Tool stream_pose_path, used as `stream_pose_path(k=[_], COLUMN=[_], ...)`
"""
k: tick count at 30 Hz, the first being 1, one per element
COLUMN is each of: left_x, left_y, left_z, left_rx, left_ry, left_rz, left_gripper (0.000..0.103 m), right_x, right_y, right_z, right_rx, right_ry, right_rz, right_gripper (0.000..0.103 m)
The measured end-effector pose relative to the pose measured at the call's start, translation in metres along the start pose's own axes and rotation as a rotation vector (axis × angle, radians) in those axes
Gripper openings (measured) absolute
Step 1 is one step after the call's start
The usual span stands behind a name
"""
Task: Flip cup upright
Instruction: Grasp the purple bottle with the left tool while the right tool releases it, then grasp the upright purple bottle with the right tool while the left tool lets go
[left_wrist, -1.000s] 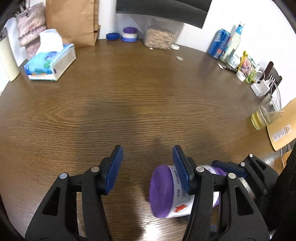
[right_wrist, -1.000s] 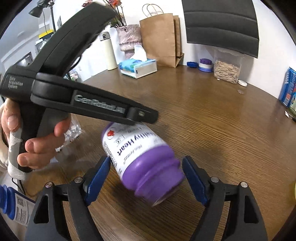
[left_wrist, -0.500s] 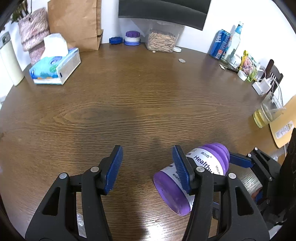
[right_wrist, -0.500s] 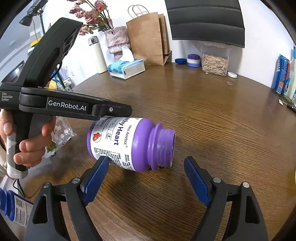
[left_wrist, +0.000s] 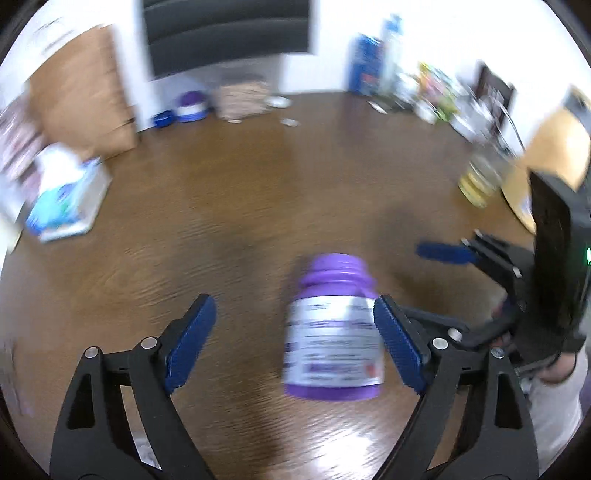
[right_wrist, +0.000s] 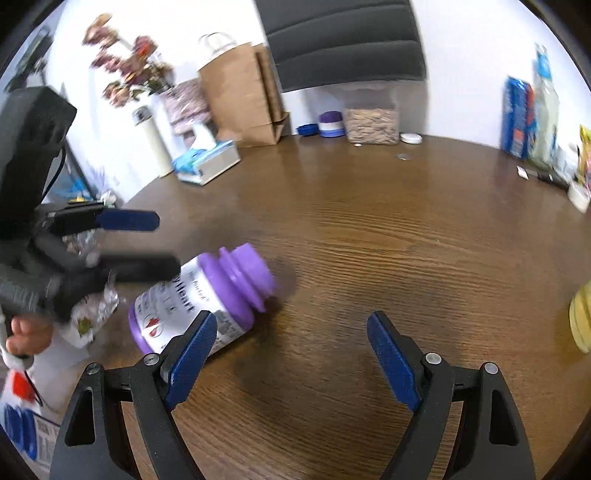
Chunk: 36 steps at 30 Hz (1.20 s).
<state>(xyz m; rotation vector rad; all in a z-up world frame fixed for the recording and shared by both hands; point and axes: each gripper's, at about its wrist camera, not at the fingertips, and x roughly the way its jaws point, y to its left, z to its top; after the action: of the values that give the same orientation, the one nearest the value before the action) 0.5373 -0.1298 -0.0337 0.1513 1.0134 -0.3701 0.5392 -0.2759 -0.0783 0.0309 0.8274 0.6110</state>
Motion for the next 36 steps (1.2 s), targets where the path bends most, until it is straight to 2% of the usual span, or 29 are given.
stream_pose_path(k=[2,5,9,11,14,17,22,25,27,29,31,35,36], left_x=[0.013,0.034,0.051,0.054,0.044,0.012,-0.06,-0.094,-0.106,-0.118,-0.128,-0.144,-0.145], left_y=[-0.013,-0.02,-0.014,-0.016,-0.025,-0.03,-0.046,-0.06,-0.065,-0.067,-0.066,-0.065,-0.063], left_z=[0.004,0.008,0.003,-0.001,-0.003,0.001,-0.001,-0.008,-0.012,-0.021,-0.028,-0.047,-0.053], left_rx=[0.04,0.049,0.033,0.04,0.075,0.095,0.071,0.087,0.079,0.047,0.026,-0.003,-0.034], left_ry=[0.061,0.142,0.221,0.22,0.149,0.029,-0.167,-0.244,-0.239,-0.225,-0.244,-0.295,-0.296], left_rz=[-0.036,-0.005,0.019,0.033,0.073,0.108,0.124,0.122,0.102,0.079,0.064,0.022,0.006], left_gripper=[0.085,0.081,0.06,0.06,0.06,0.06,0.06,0.06,0.06,0.06,0.06,0.06,0.06], right_x=[0.0,0.005,-0.001,-0.006,-0.016,-0.027,-0.046,-0.055,-0.061,-0.067,-0.069,-0.074,-0.077], right_y=[-0.008,-0.021,-0.033,-0.035,-0.035,-0.033,-0.018,-0.002,0.007,0.017,0.031,0.056,0.063], right_z=[-0.001,-0.003,-0.003,-0.003,0.0,0.003,0.009,0.015,0.022,0.028,0.035,0.037,0.035], right_rx=[0.032,0.081,0.123,0.144,0.166,0.19,0.223,0.263,0.287,0.299,0.307,0.258,0.239], right_ry=[-0.004,0.02,-0.009,-0.032,-0.091,-0.154,-0.245,-0.277,-0.286,-0.266,-0.223,-0.168,-0.159], right_rz=[-0.015,-0.1,-0.149,-0.126,-0.031,0.119,0.457,0.612,0.705,0.757,0.798,0.799,0.789], right_gripper=[0.088,0.088,0.088,0.088,0.088,0.088,0.088,0.088,0.088,0.088,0.088,0.086,0.065])
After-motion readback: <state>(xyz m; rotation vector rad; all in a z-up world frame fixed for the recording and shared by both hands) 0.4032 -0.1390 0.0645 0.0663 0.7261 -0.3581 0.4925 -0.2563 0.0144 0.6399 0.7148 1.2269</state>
